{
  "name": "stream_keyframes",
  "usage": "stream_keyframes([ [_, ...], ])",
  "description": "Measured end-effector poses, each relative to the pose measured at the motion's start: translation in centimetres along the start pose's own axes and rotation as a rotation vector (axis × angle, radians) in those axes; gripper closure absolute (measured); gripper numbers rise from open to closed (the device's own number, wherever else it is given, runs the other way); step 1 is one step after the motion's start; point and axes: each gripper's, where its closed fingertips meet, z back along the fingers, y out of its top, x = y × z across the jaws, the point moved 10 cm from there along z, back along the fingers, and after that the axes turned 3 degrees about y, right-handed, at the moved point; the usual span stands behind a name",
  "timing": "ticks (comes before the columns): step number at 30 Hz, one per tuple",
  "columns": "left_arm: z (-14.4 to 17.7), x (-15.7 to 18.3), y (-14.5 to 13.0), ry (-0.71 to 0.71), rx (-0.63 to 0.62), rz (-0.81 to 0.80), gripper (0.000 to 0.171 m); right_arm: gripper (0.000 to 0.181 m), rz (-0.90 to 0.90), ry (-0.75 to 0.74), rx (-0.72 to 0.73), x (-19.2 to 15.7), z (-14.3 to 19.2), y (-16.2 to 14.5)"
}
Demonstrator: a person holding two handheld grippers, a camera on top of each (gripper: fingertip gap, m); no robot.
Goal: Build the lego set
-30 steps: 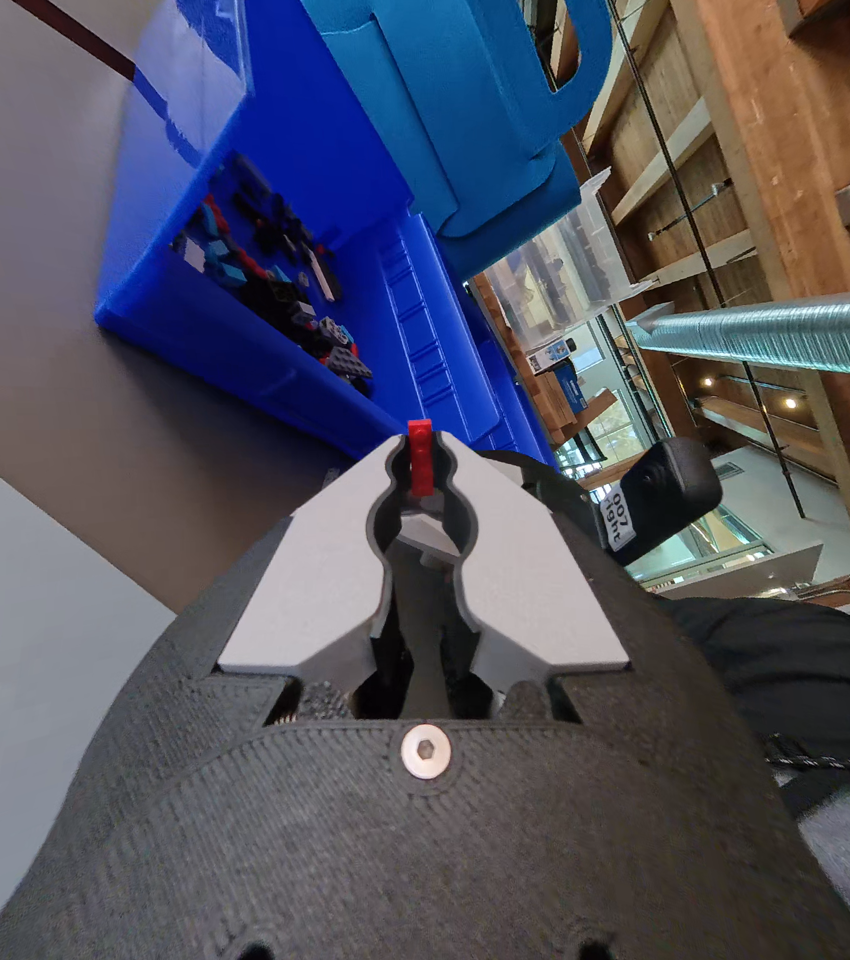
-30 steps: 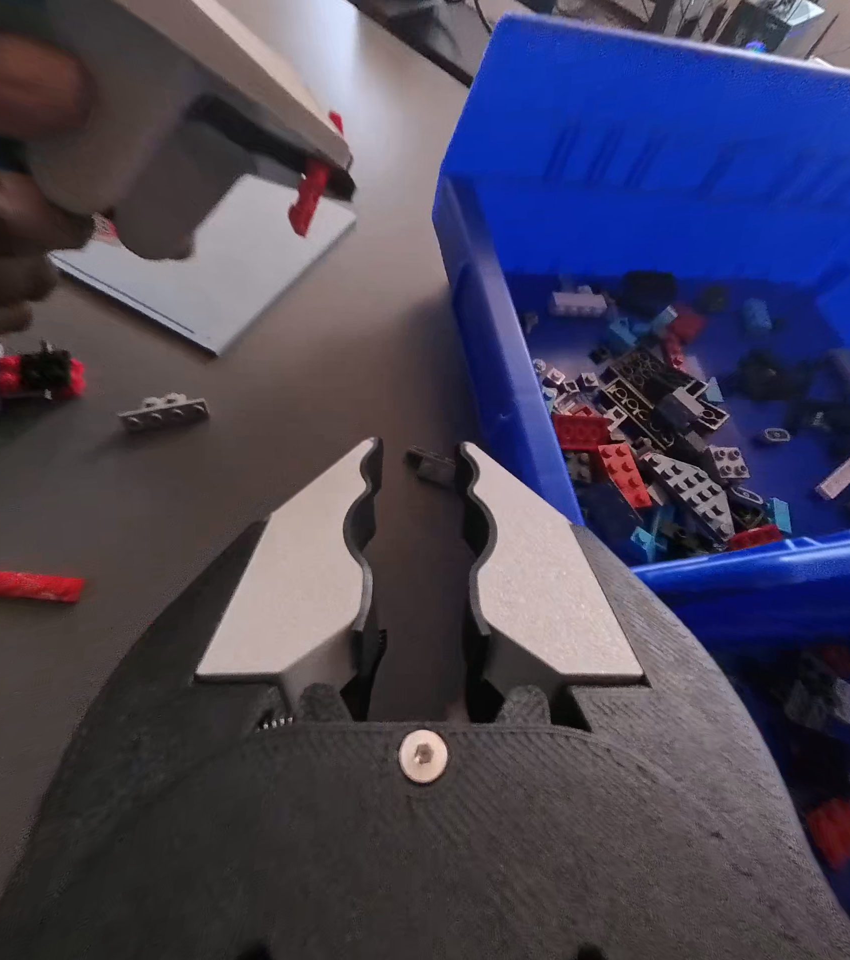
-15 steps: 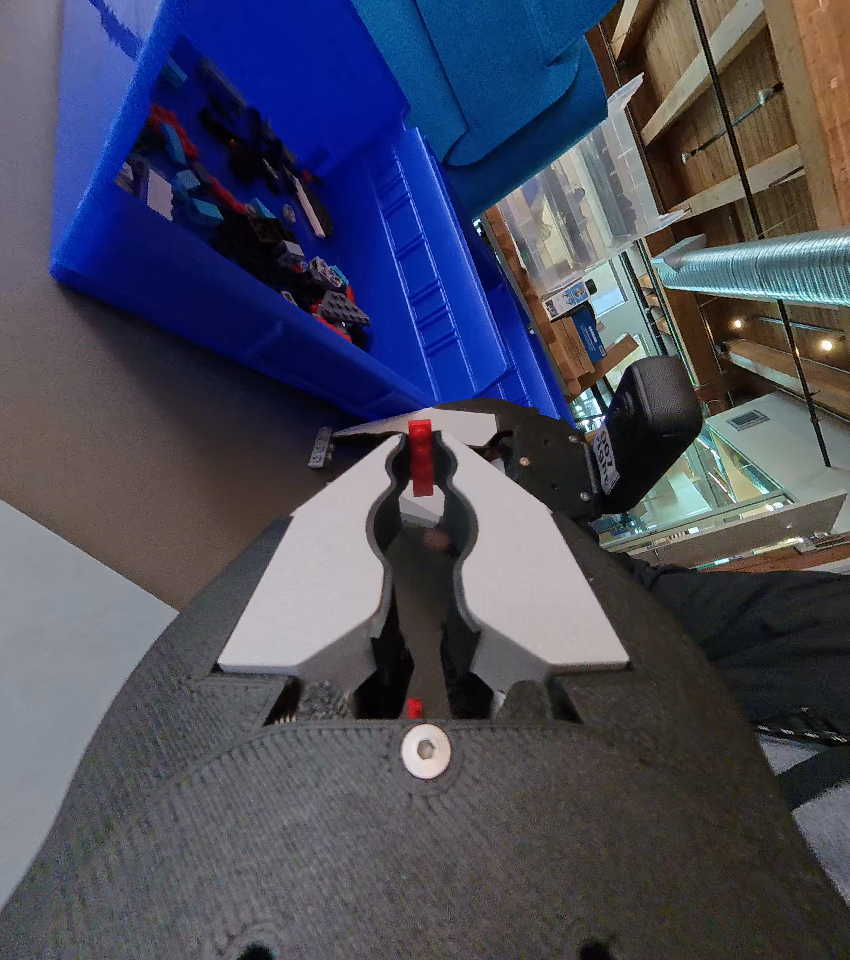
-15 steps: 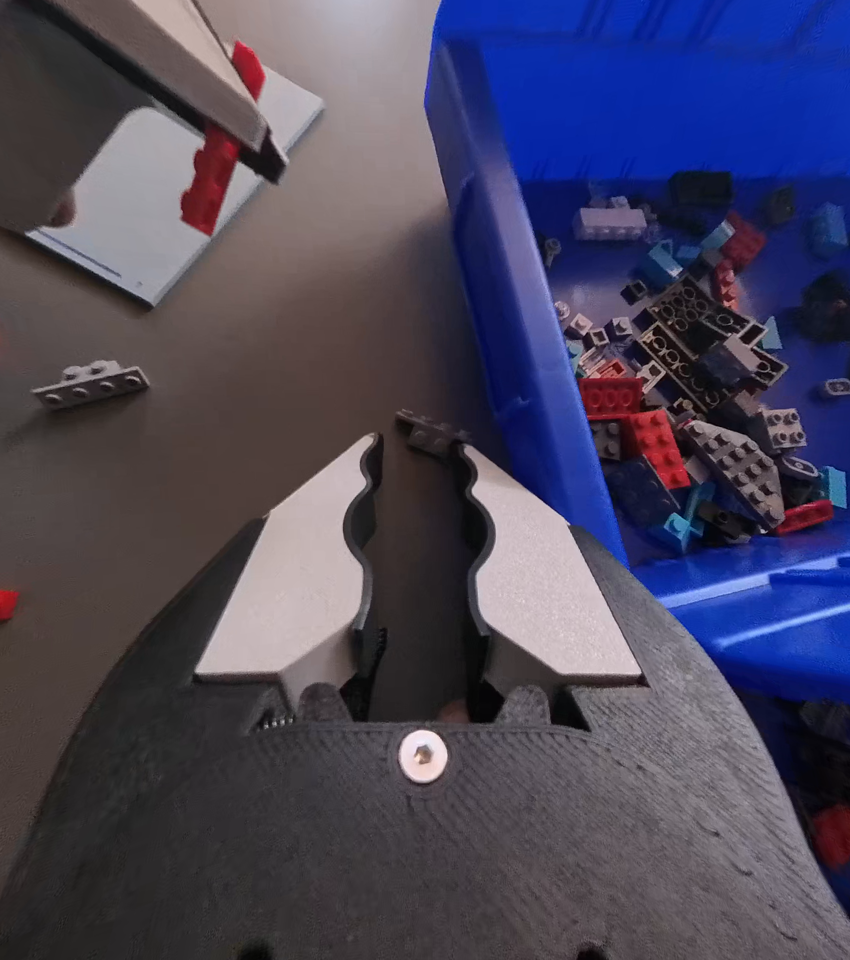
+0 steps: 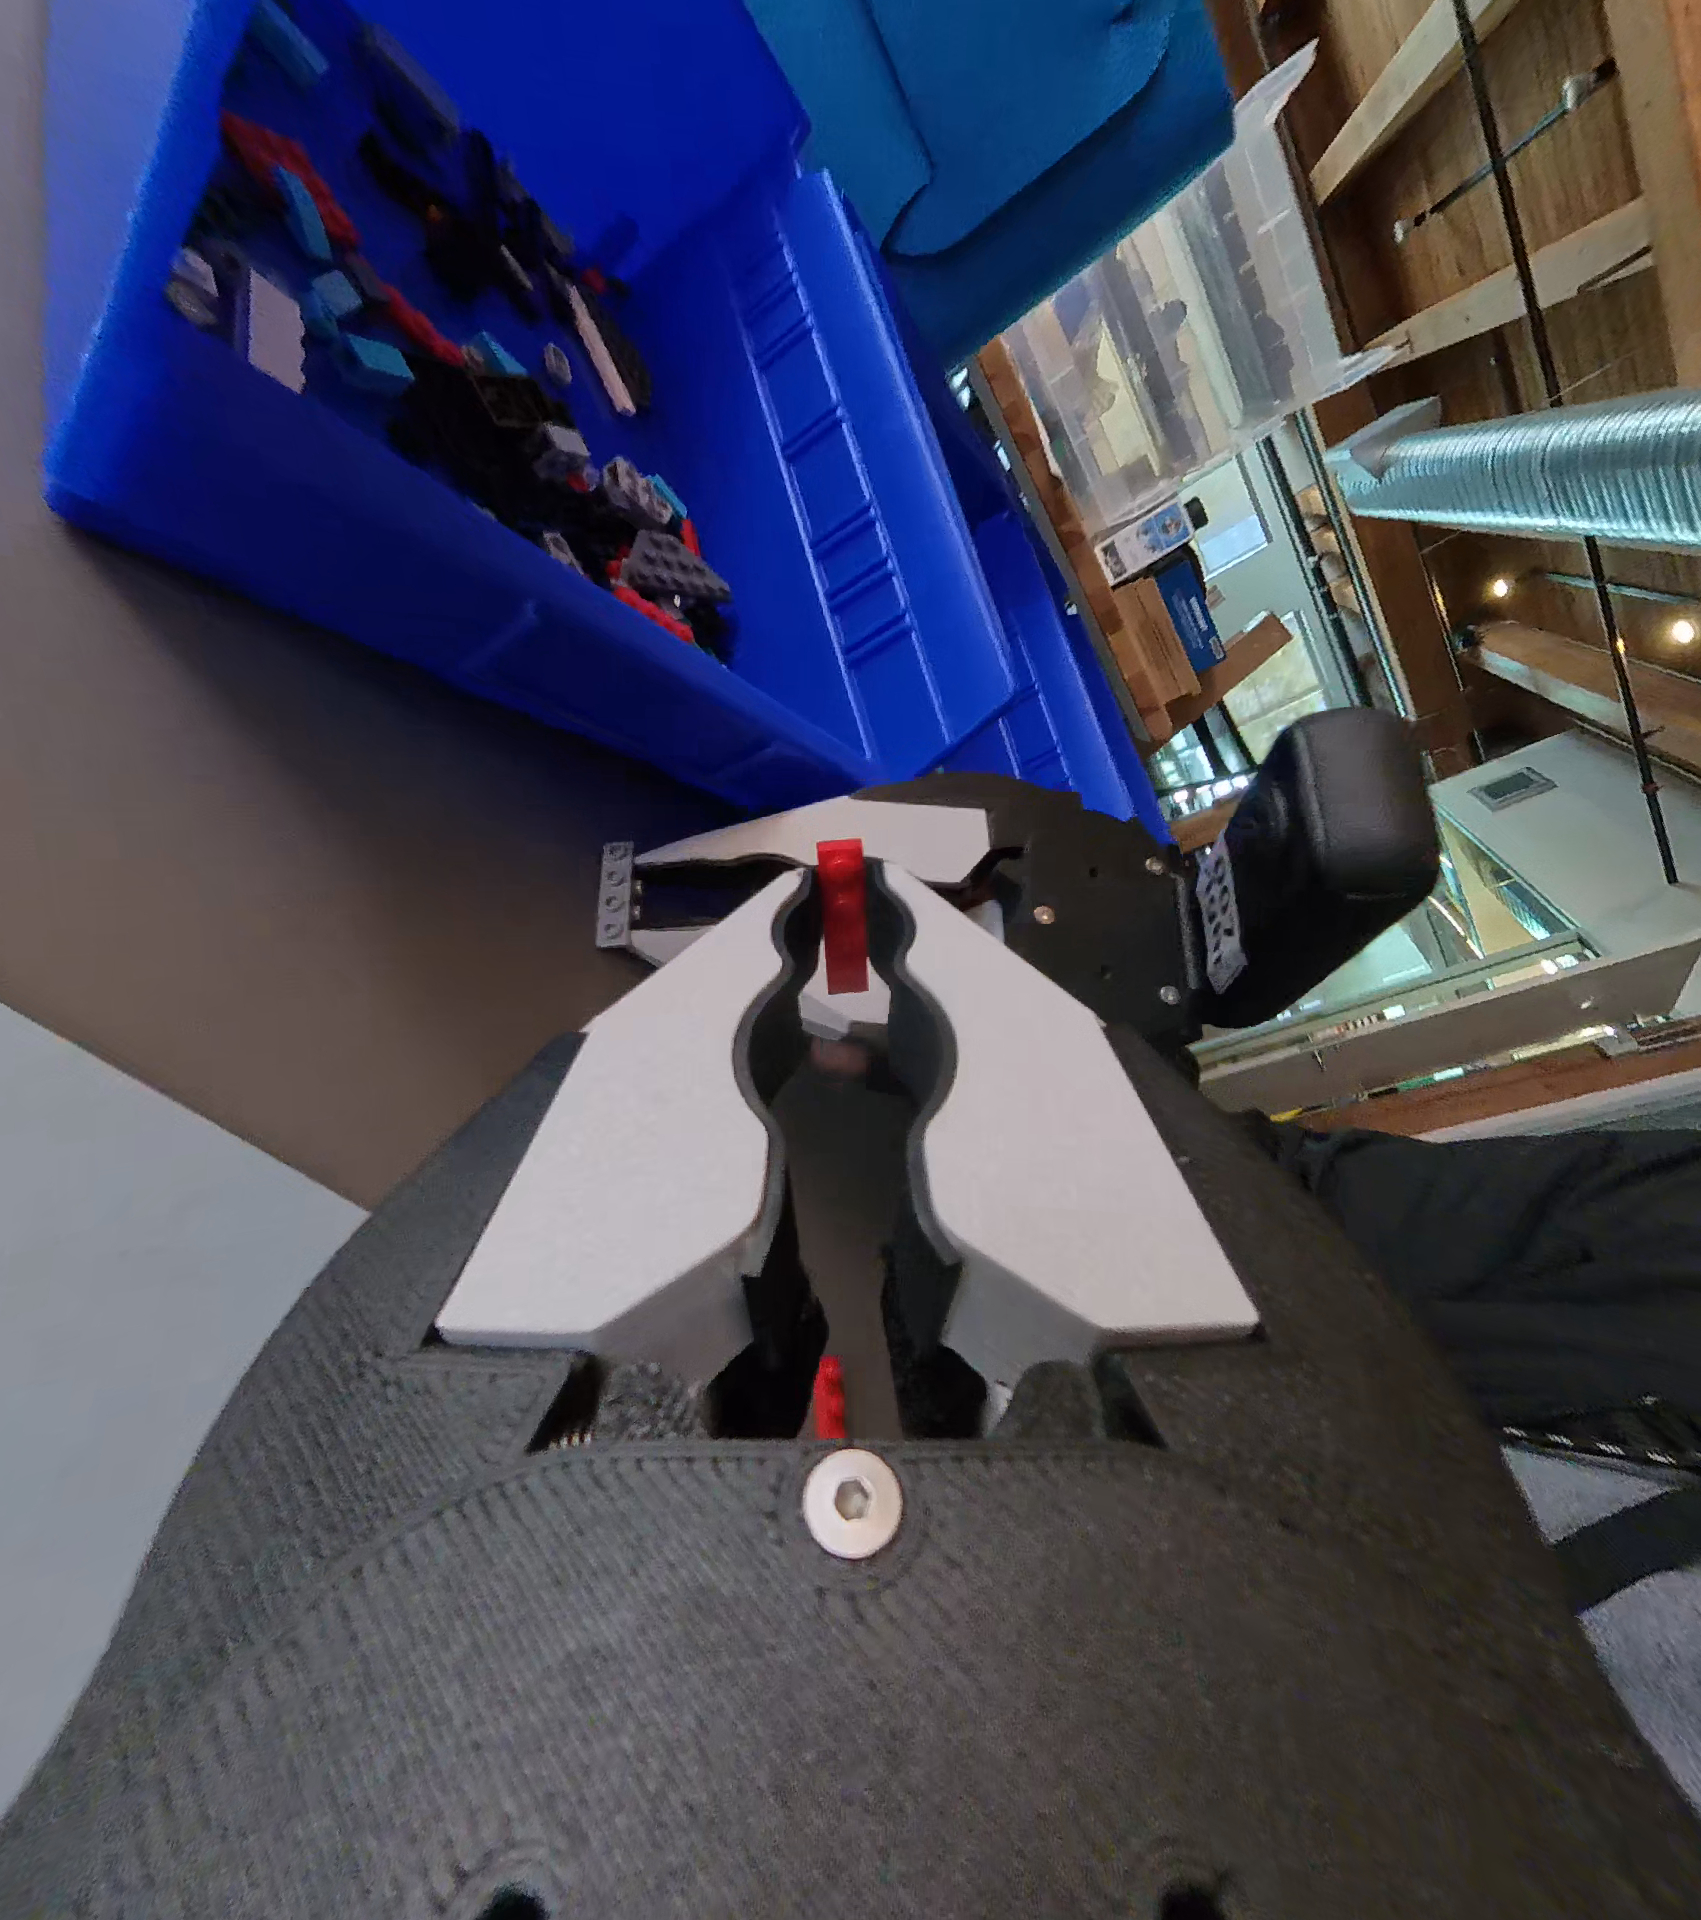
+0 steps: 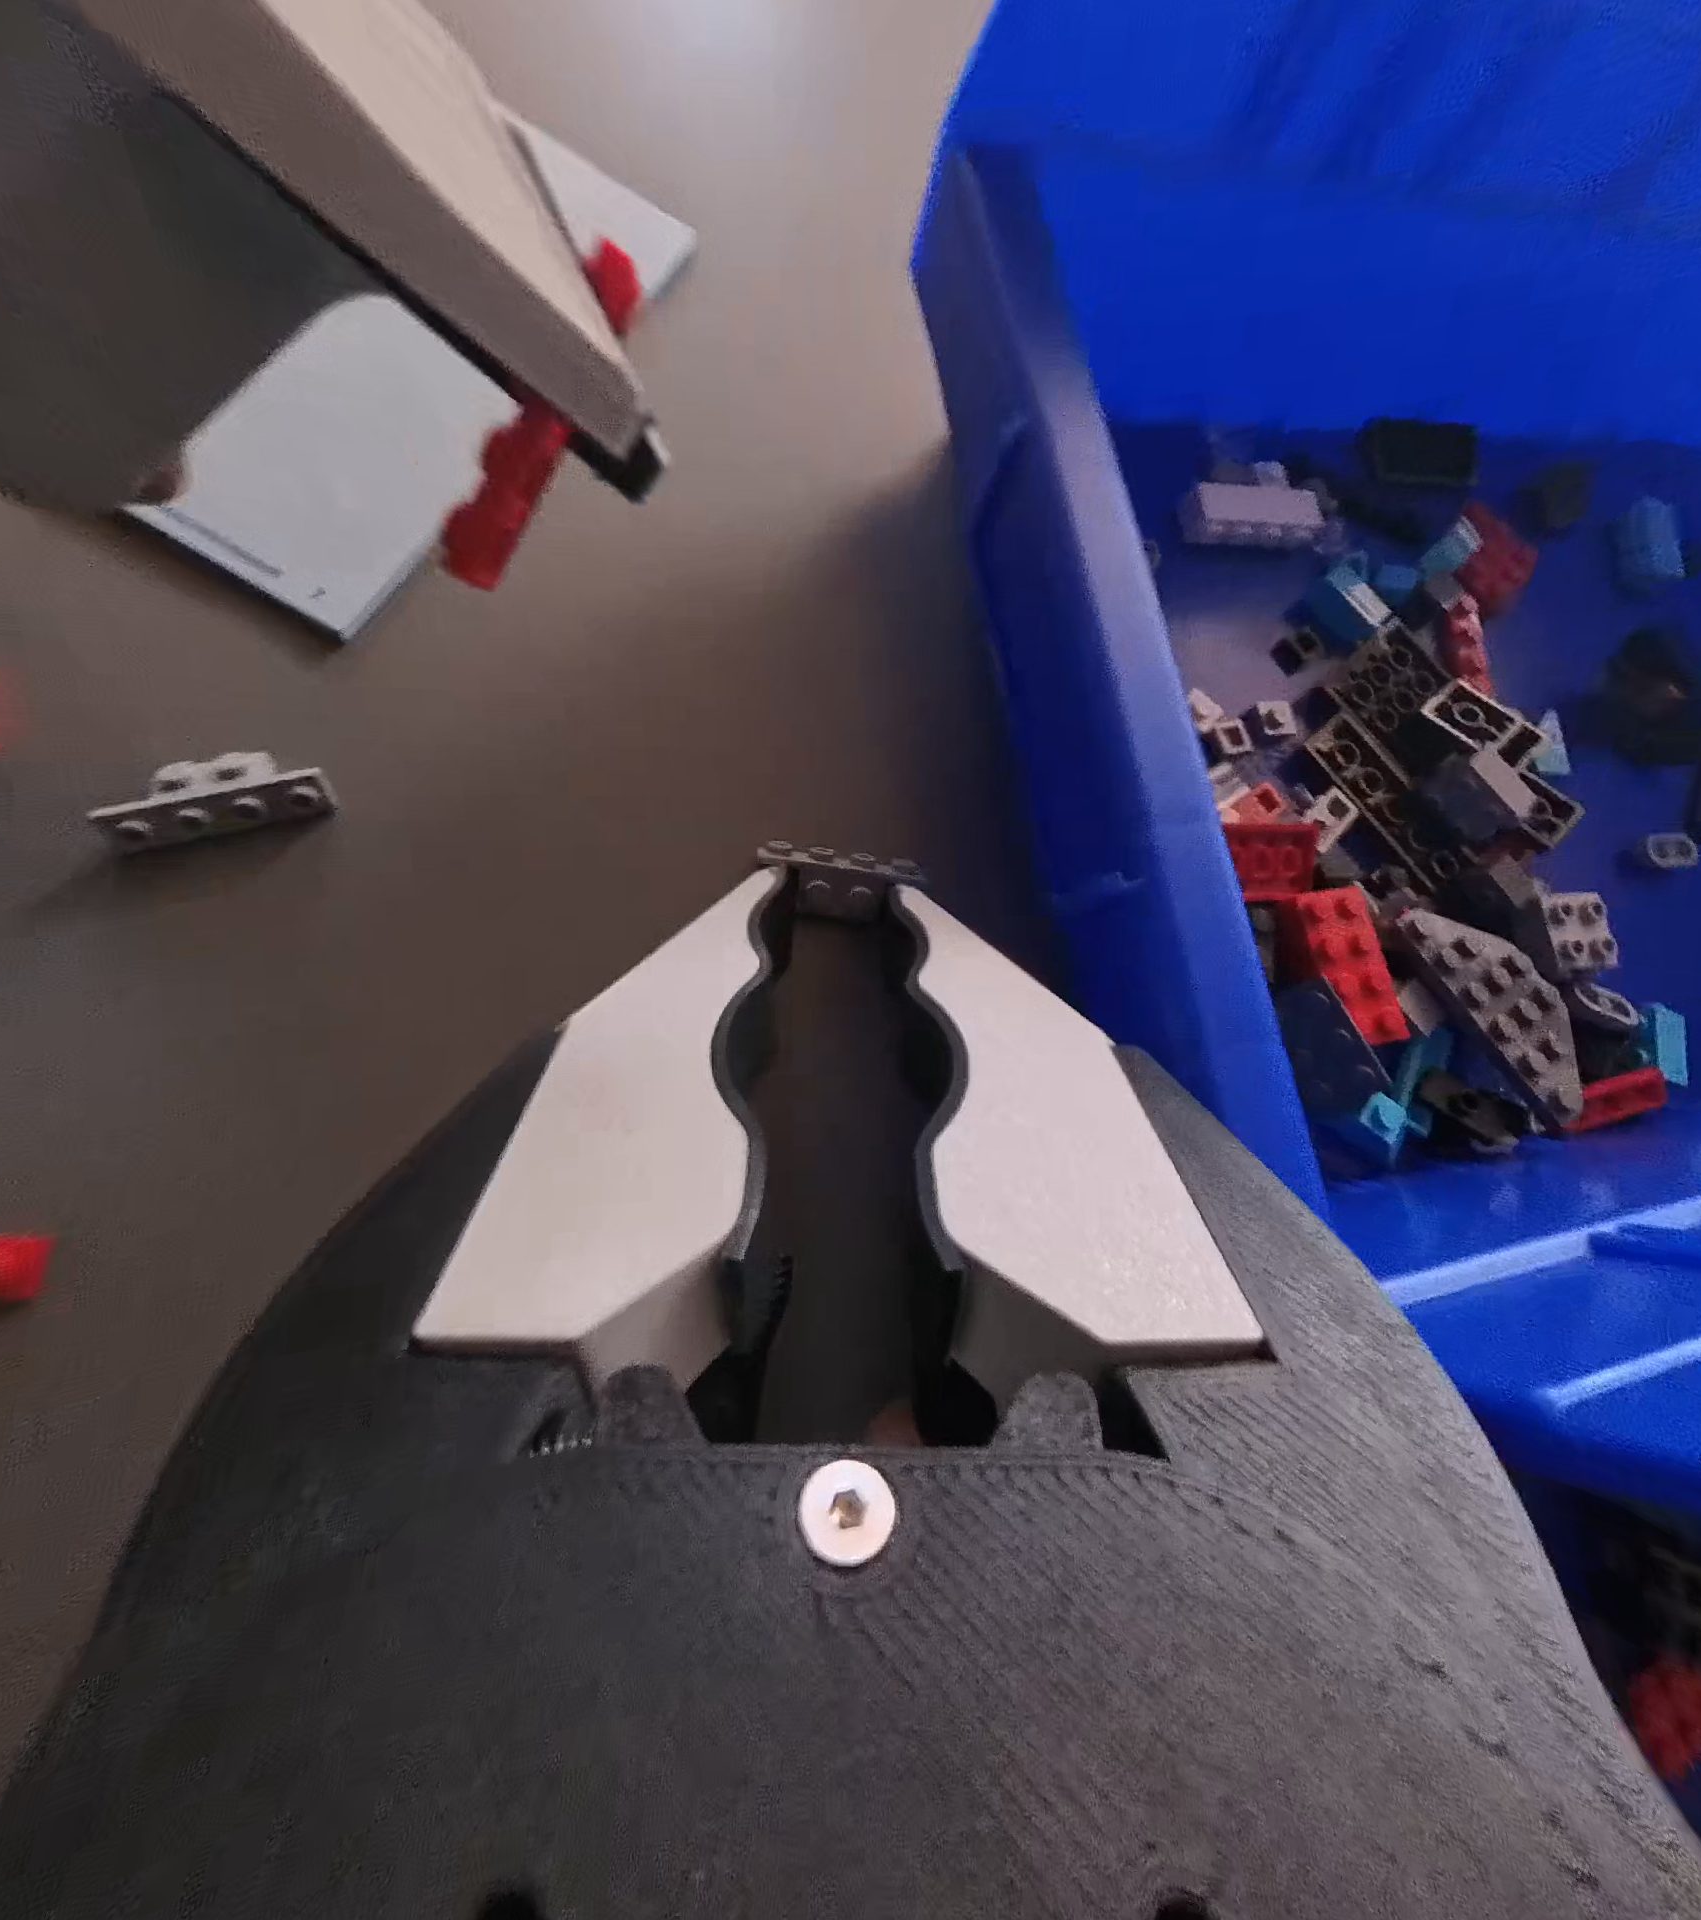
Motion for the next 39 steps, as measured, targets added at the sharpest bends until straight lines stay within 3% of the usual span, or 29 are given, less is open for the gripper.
stream_keyframes([
  [5,-0.2,-0.7,-0.5,0.033,-0.127,-0.015,0.164,0.162,0.206,0.152,0.174,-1.1,1.6,-0.1],
  [13,-1.1,-0.2,-1.3,0.058,-0.229,-0.082,0.165,0.163,0.465,0.116,0.389,-1.9,3.0,-0.4],
  [25,-1.0,-0.4,-1.1,0.087,-0.228,-0.111,0.164,0.163,0.506,0.105,0.422,-2.1,3.0,-0.4],
  [39,-0.7,-0.7,-1.0,0.013,-0.231,-0.035,0.164,0.163,0.512,0.113,0.447,-2.1,3.2,-0.3],
])
